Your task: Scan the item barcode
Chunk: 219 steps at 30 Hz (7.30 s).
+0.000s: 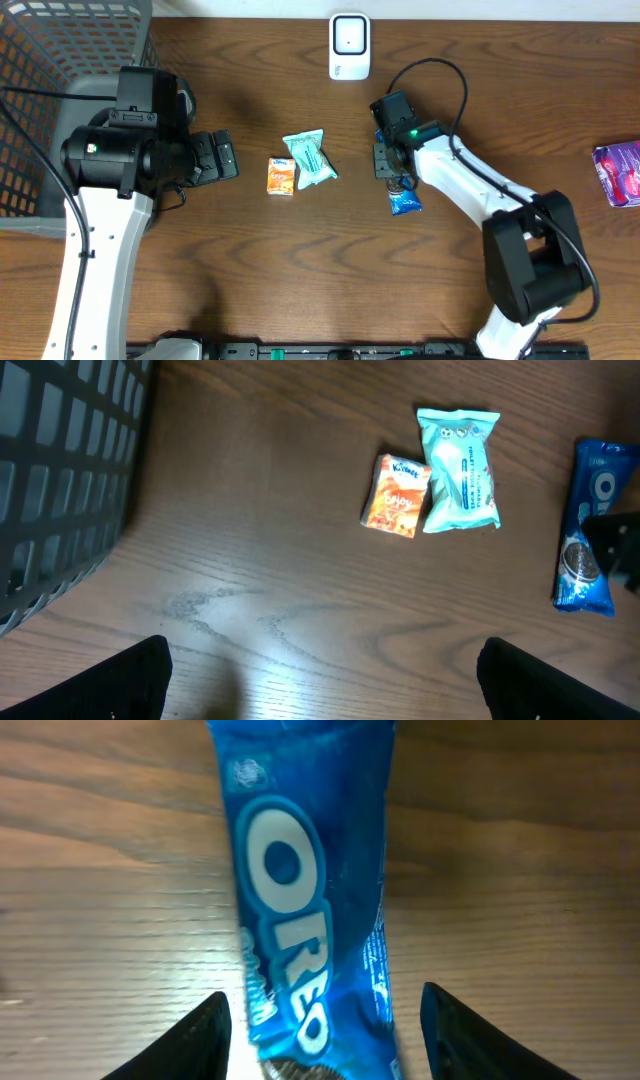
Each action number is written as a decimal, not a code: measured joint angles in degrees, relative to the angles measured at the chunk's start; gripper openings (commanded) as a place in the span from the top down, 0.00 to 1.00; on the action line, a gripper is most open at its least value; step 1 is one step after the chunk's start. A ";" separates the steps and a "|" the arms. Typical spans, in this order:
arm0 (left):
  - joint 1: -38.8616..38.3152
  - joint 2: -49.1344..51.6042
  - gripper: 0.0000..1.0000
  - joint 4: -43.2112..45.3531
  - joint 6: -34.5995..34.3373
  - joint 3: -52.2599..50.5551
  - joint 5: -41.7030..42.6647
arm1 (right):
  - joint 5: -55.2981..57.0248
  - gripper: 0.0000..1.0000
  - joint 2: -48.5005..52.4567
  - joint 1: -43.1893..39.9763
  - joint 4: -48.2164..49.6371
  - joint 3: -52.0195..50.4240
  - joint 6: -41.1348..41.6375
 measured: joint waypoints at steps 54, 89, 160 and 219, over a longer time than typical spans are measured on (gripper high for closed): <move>-0.02 0.00 0.02 -0.02 0.00 0.00 0.00 | 0.87 0.99 11.47 -0.11 44.54 24.41 -3.61; -0.02 0.00 0.02 -0.04 0.02 0.00 0.00 | 16.02 0.99 5.99 -10.80 24.61 24.59 -6.19; -0.02 0.00 0.02 0.00 0.00 0.00 0.00 | -45.94 0.35 6.56 -10.08 -15.96 25.14 -13.62; -0.02 0.00 0.02 0.00 0.00 0.00 0.00 | 12.81 0.99 3.21 -0.02 -26.97 25.35 6.14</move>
